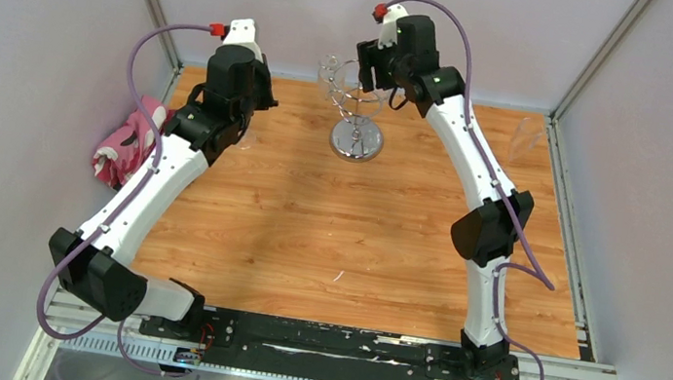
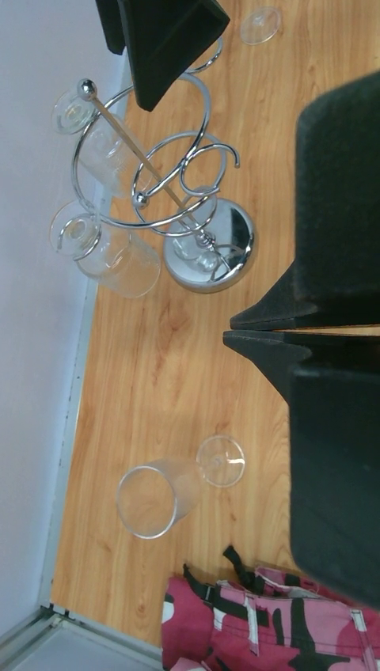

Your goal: Take the wine glass off the wine glass rack

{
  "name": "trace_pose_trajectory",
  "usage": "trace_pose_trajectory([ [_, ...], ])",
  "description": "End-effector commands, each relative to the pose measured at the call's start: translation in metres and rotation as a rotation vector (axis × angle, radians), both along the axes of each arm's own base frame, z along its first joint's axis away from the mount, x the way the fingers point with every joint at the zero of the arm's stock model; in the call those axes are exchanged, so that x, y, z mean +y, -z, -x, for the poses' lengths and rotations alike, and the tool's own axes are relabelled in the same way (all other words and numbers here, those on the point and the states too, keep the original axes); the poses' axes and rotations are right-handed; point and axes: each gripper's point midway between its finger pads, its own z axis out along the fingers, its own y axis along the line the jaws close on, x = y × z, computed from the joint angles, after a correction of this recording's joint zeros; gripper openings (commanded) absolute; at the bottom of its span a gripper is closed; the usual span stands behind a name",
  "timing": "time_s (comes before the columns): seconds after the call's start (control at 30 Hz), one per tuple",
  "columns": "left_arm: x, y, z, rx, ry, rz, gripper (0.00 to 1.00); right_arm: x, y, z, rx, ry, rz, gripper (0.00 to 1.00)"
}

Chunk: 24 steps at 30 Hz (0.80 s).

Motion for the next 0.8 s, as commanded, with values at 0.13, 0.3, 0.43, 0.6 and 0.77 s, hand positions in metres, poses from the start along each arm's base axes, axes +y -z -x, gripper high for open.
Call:
trace_pose_trajectory([
  [0.13,0.001,0.002,-0.004,-0.007,-0.001,-0.005,0.00,0.026,-0.033,0.002,-0.082,-0.064,-0.102,0.73],
  [0.3,0.002,0.003,-0.004,-0.007,-0.002,-0.012,0.00,0.039,-0.023,-0.010,-0.079,-0.071,-0.154,0.71],
  [0.43,0.004,0.006,-0.004,-0.002,-0.003,-0.026,0.00,0.051,-0.015,-0.018,-0.078,-0.089,-0.185,0.66],
  [0.6,0.005,0.010,-0.005,0.005,-0.005,-0.037,0.00,0.068,-0.010,-0.024,-0.077,-0.129,-0.250,0.58],
  [0.77,0.005,0.013,-0.004,0.007,0.001,-0.040,0.00,0.074,-0.011,-0.030,-0.114,-0.125,-0.264,0.49],
])
